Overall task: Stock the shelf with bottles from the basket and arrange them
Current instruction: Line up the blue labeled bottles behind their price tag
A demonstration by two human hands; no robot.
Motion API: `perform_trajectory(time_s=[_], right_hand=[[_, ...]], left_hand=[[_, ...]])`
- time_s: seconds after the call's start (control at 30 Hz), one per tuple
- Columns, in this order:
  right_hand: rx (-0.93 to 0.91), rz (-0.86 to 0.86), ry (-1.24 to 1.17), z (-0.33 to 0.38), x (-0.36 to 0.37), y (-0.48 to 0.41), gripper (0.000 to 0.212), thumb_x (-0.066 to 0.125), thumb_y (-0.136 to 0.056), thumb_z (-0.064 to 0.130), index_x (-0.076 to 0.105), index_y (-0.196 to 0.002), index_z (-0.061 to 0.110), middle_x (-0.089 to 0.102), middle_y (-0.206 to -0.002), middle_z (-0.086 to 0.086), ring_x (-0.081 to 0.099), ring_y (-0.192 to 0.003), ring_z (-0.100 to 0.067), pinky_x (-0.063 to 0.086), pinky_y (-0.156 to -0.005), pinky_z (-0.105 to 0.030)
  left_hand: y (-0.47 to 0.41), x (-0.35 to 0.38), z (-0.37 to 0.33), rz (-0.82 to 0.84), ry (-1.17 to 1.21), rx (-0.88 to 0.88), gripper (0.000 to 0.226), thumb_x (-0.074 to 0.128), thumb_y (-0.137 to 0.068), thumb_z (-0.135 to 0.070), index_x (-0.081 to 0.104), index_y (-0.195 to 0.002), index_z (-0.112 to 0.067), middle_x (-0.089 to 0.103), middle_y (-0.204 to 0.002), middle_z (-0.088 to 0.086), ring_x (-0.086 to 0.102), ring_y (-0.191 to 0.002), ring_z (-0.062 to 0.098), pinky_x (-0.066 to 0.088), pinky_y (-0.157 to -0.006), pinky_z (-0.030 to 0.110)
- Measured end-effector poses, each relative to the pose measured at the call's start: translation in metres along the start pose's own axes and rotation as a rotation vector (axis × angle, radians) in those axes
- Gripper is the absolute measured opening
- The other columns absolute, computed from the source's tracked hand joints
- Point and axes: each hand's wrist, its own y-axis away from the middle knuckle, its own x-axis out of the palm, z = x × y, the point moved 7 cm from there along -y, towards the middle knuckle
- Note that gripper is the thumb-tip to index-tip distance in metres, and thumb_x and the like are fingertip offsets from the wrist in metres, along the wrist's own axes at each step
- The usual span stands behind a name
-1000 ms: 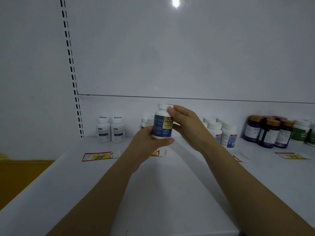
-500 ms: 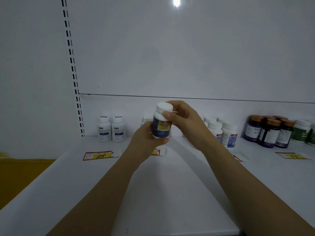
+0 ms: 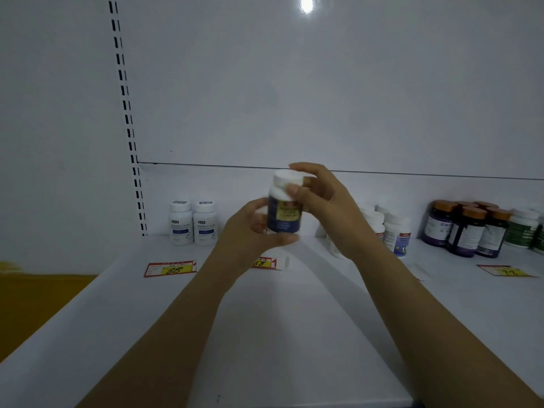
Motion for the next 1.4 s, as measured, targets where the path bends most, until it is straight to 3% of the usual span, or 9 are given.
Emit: perform_trajectory(time_s=[0.2, 0.4, 0.6, 0.7, 0.8, 1.0, 1.13, 1.27, 1.4], right_hand=[[0.596, 0.014, -0.091, -0.048, -0.003, 0.009, 0.039, 0.060, -0.088, 0.045, 0.066, -0.100, 0.008, 0.070, -0.087, -0.009, 0.068, -0.076, -0.020, 0.058, -0.063, -0.028], [0.731, 0.036, -0.039, -0.063, -0.004, 0.018, 0.042, 0.064, -0.085, 0.049, 0.064, -0.098, 0.009, 0.070, -0.083, -0.010, 0.069, -0.070, -0.020, 0.060, -0.064, -0.029], [0.615, 0.014, -0.020, -0.054, -0.005, 0.008, 0.041, 0.063, -0.084, 0.050, 0.067, -0.094, 0.011, 0.073, -0.091, -0.009, 0.070, -0.078, -0.020, 0.058, -0.062, -0.027], [0.413, -0.032, 0.116, -0.038, -0.010, 0.000, 0.034, 0.058, -0.086, 0.051, 0.065, -0.088, 0.017, 0.070, -0.088, -0.002, 0.067, -0.076, -0.013, 0.056, -0.060, -0.018], [0.214, -0.026, 0.204, -0.025, -0.010, -0.003, 0.026, 0.054, -0.090, 0.044, 0.063, -0.103, 0.023, 0.068, -0.094, 0.004, 0.066, -0.084, -0.008, 0.056, -0.069, -0.017], [0.165, 0.066, 0.339, -0.023, -0.011, -0.003, 0.028, 0.062, -0.088, 0.038, 0.060, -0.116, 0.034, 0.065, -0.104, 0.012, 0.062, -0.099, -0.005, 0.050, -0.083, -0.019], [0.175, 0.067, 0.453, -0.028, -0.010, 0.000, 0.035, 0.070, -0.082, 0.039, 0.061, -0.115, 0.030, 0.065, -0.110, 0.011, 0.063, -0.096, -0.005, 0.052, -0.079, -0.021], [0.190, 0.028, 0.532, -0.036, -0.012, 0.000, 0.033, 0.068, -0.084, 0.037, 0.061, -0.114, 0.023, 0.065, -0.110, 0.003, 0.064, -0.095, -0.013, 0.056, -0.083, -0.032], [0.210, -0.050, 0.615, -0.036, -0.017, -0.010, 0.040, 0.064, -0.089, 0.032, 0.057, -0.125, 0.016, 0.060, -0.115, -0.001, 0.057, -0.097, -0.014, 0.046, -0.080, -0.025]], left_hand=[[0.018, 0.029, 0.018, 0.289, 0.301, -0.469, 0.062, 0.065, -0.058, -0.056, 0.066, -0.100, -0.010, 0.072, -0.085, 0.009, 0.068, -0.077, 0.017, 0.046, -0.077, 0.030], [0.028, 0.030, 0.025, 0.362, 0.339, -0.638, 0.075, 0.064, -0.055, -0.064, 0.066, -0.098, -0.002, 0.068, -0.078, 0.009, 0.068, -0.074, 0.020, 0.041, -0.064, 0.025], [0.024, 0.028, 0.021, 0.340, 0.310, -0.534, 0.062, 0.065, -0.058, -0.056, 0.066, -0.100, -0.010, 0.073, -0.087, 0.011, 0.070, -0.078, 0.017, 0.042, -0.069, 0.025], [0.021, 0.026, 0.016, 0.301, 0.274, -0.427, 0.053, 0.068, -0.061, -0.045, 0.066, -0.103, -0.012, 0.074, -0.093, 0.008, 0.069, -0.085, 0.015, 0.046, -0.076, 0.026], [0.015, 0.019, 0.011, 0.222, 0.164, -0.311, 0.050, 0.074, -0.060, -0.037, 0.067, -0.108, -0.020, 0.073, -0.097, -0.001, 0.067, -0.093, 0.013, 0.052, -0.088, 0.030], [0.007, 0.013, 0.008, 0.116, -0.177, -0.106, 0.044, 0.079, -0.072, -0.020, 0.063, -0.114, -0.021, 0.067, -0.094, -0.011, 0.062, -0.081, -0.004, 0.046, -0.066, 0.005], [0.006, 0.013, 0.019, 0.109, -0.361, -0.096, 0.055, 0.079, -0.072, -0.026, 0.056, -0.122, -0.020, 0.065, -0.113, -0.006, 0.061, -0.101, 0.011, 0.043, -0.086, 0.020], [0.010, 0.014, 0.027, 0.094, -0.501, -0.088, 0.052, 0.073, -0.079, -0.033, 0.052, -0.125, -0.021, 0.062, -0.118, -0.006, 0.058, -0.108, 0.013, 0.040, -0.088, 0.021], [0.019, 0.010, 0.040, 0.073, -0.702, -0.150, 0.060, 0.059, -0.082, -0.055, 0.046, -0.128, -0.020, 0.055, -0.126, -0.005, 0.053, -0.114, 0.017, 0.043, -0.096, 0.030]])
